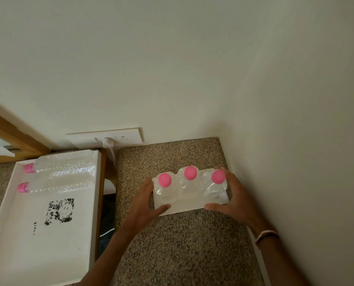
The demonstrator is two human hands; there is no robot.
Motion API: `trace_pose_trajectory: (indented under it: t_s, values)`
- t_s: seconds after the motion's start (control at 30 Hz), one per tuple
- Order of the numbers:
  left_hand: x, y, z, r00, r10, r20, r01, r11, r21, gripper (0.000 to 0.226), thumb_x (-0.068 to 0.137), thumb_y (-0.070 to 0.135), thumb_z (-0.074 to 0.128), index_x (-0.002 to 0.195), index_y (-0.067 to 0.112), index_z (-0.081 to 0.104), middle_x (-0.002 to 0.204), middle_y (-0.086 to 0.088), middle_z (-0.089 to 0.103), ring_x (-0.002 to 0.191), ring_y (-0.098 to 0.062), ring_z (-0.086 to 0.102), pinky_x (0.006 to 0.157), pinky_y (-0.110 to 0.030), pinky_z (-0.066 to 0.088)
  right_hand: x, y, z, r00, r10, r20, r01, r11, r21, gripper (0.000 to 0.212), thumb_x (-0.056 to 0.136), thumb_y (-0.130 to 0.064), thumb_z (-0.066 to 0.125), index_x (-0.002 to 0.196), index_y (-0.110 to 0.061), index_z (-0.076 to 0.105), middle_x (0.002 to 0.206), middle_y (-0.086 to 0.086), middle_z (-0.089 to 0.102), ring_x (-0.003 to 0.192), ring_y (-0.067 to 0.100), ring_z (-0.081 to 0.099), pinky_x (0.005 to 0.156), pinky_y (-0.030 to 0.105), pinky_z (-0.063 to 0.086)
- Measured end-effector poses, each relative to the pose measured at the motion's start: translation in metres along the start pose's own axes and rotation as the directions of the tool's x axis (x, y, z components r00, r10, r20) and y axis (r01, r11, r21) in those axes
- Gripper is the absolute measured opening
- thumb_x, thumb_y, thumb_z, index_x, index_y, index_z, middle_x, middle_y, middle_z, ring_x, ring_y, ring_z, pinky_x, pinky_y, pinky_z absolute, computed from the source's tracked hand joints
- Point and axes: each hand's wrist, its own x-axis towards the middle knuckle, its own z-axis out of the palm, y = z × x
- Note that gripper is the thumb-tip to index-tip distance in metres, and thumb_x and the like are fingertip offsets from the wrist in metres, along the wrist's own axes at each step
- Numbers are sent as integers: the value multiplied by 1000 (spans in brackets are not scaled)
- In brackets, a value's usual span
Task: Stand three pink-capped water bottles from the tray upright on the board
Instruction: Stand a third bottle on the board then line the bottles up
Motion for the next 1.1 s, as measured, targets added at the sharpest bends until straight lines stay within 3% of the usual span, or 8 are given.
trace_pose_trajectory:
  t_s: [0.13, 0.27, 0.47, 0.63, 0.73, 0.8, 0.87, 1.1]
  values:
    - [9, 10, -6, 997, -71, 11, 72, 991, -112, 81, 70, 26, 91, 138, 29, 47, 145, -6, 51, 131, -23, 51, 110, -50, 47, 24, 23, 9, 989, 102, 103, -102, 995, -3, 117, 48, -27, 101, 148, -29, 38, 145, -4, 53, 135, 19, 50, 110, 50, 44]
    - [13, 13, -9, 997, -74, 24, 77, 985, -151, 75, 68, 17, 91, 124, 43, 48, 138, -4, 54, 125, -21, 55, 102, -35, 51, 35, 35, 8, 993, 90, 75, -88, 996, -20, 94, 47, -21, 99, 130, -26, 55, 126, -2, 65, 116, 18, 63, 96, 52, 53]
    - [19, 12, -13, 997, -58, 51, 63, 992, -106, 80, 66, 13, 92, 114, 56, 45, 125, 18, 49, 113, -1, 50, 81, 1, 44, 34, 43, 10, 995, 88, 48, -87, 996, -27, 89, 50, -10, 99, 128, -19, 59, 122, -1, 68, 112, 17, 65, 96, 41, 55]
    - [25, 18, -17, 997, -53, 59, 58, 995, -80, 79, 67, 16, 92, 129, 36, 48, 140, -2, 52, 125, -18, 51, 93, -15, 44, 41, 40, 4, 992, 108, 68, -103, 992, -71, 84, 50, -5, 100, 115, -42, 61, 108, -19, 69, 99, -9, 66, 83, 9, 50]
    - [24, 22, -18, 997, -50, 64, 57, 993, -104, 78, 68, 16, 91, 132, 33, 48, 143, -5, 52, 128, -22, 51, 100, -31, 49, 42, 37, 2, 992, 115, 50, -110, 989, -99, 85, 49, -5, 100, 109, -50, 58, 105, -24, 67, 95, -21, 62, 78, 1, 47]
    - [24, 22, -18, 996, -52, 66, 59, 992, -108, 78, 69, 16, 91, 130, 34, 47, 142, -5, 52, 127, -22, 52, 97, -26, 49, 43, 38, 3, 992, 117, 42, -112, 988, -105, 84, 49, -7, 100, 109, -50, 58, 105, -24, 68, 96, -19, 62, 78, 2, 47]
    - [23, 22, -17, 996, -63, 69, 70, 992, -107, 79, 68, 16, 91, 135, 27, 50, 142, -8, 52, 128, -24, 53, 103, -37, 51, 42, 41, 5, 992, 117, 48, -112, 988, -106, 84, 49, -9, 100, 110, -50, 59, 106, -23, 69, 98, -17, 63, 79, 4, 49]
    - [14, 26, -13, 996, -59, 74, 66, 993, -95, 88, 62, 38, 93, 135, 41, 45, 139, 5, 55, 127, -15, 53, 106, -47, 50, 33, 28, 8, 989, 115, 95, -111, 993, -49, 101, 48, -21, 103, 136, -26, 55, 129, -6, 64, 118, 12, 61, 102, 44, 51]
